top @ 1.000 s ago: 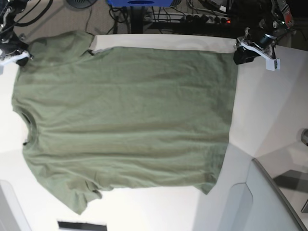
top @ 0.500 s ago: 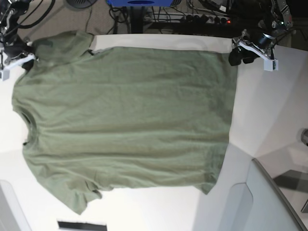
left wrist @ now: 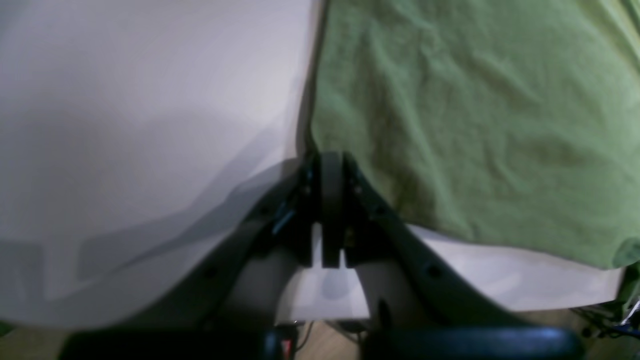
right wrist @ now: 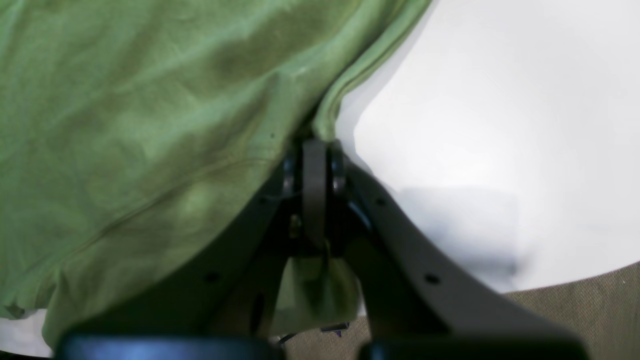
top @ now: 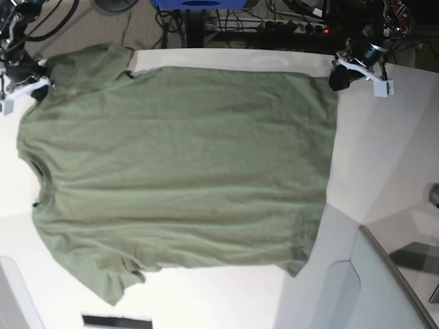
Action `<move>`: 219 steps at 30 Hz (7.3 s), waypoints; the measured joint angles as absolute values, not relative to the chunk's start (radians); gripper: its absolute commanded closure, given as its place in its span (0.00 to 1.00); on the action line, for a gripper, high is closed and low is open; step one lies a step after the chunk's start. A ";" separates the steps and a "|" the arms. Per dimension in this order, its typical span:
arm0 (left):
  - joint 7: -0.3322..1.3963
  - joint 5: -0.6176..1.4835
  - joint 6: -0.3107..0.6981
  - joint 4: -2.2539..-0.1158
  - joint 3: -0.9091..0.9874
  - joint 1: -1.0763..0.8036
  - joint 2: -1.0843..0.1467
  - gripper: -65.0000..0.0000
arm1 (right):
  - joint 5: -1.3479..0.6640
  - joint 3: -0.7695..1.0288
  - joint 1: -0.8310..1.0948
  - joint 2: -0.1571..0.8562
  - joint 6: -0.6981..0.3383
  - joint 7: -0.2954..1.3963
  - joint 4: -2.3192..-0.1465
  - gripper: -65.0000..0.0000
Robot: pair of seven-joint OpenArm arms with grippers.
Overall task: Layout the t-shirt on the table in an organized manner, then fold the t-shirt properly
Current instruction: 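Hold the shirt corners with both grippers and pull them taut, then drag the held shirt corners back across the table and release, then move the right gripper to the shirt's sleeve edge and grasp it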
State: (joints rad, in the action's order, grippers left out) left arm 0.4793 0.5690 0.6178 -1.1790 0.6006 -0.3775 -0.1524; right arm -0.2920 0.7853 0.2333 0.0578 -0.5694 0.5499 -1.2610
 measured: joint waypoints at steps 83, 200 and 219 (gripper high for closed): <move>0.723 0.290 0.530 -1.301 0.630 -0.015 -0.088 0.96 | -0.280 0.590 -0.101 0.251 -0.383 0.692 -1.081 0.62; 0.717 0.294 0.693 -1.424 0.855 -0.237 -0.140 0.26 | -0.289 0.310 0.105 0.007 -0.551 0.884 -1.656 1.00; 0.717 0.292 0.693 -1.424 0.857 -0.247 -0.141 0.26 | -0.292 0.146 0.091 -0.056 -0.543 0.834 -1.414 1.00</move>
State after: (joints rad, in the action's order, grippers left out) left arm 0.7174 0.2920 0.6930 -1.4242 0.8566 -0.2470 -0.1410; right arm -0.2924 0.1459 0.0910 -0.0559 -0.5430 0.8337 -1.4143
